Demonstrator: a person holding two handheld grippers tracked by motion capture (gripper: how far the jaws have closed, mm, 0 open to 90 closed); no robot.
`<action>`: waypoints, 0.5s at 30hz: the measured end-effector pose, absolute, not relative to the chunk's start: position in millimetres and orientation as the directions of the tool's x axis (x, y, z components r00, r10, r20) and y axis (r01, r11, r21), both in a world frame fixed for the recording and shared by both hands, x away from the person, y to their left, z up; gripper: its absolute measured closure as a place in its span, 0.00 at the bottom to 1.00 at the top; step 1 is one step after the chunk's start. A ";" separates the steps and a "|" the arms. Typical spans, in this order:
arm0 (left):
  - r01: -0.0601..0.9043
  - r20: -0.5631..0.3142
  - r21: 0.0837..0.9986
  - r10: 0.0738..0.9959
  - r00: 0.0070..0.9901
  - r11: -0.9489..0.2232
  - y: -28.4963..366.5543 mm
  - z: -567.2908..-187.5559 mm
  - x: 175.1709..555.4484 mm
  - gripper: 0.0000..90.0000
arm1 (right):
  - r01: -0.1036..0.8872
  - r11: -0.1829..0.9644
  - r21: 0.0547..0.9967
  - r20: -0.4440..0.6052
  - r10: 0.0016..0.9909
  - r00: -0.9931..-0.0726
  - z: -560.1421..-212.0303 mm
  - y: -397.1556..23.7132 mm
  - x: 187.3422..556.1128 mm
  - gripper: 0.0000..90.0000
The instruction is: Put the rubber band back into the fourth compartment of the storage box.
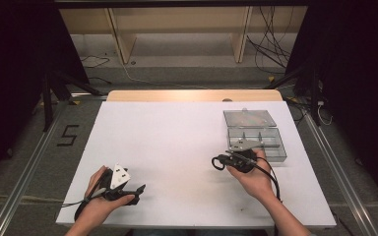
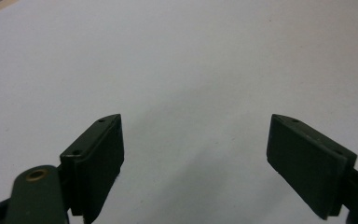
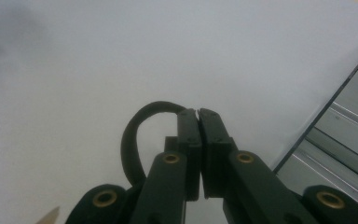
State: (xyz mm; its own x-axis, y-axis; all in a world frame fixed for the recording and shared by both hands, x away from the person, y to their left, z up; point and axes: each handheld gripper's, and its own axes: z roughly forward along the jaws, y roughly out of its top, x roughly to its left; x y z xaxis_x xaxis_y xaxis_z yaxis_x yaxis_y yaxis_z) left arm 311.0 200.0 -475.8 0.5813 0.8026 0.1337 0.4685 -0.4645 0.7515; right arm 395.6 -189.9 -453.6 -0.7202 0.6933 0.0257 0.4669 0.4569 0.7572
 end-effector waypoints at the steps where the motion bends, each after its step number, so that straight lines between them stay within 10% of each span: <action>1: 0.469 0.132 0.751 0.803 0.581 -0.464 200.0 -475.8 311.0 0.21 | 0.468 0.454 0.759 0.027 0.695 -0.718 -453.4 -190.4 395.8 0.99; 15: 0.468 0.136 0.748 0.799 0.586 -0.471 199.0 -475.6 310.8 0.21 | 0.463 0.431 0.774 0.021 0.714 -0.700 -447.2 -198.6 397.4 0.99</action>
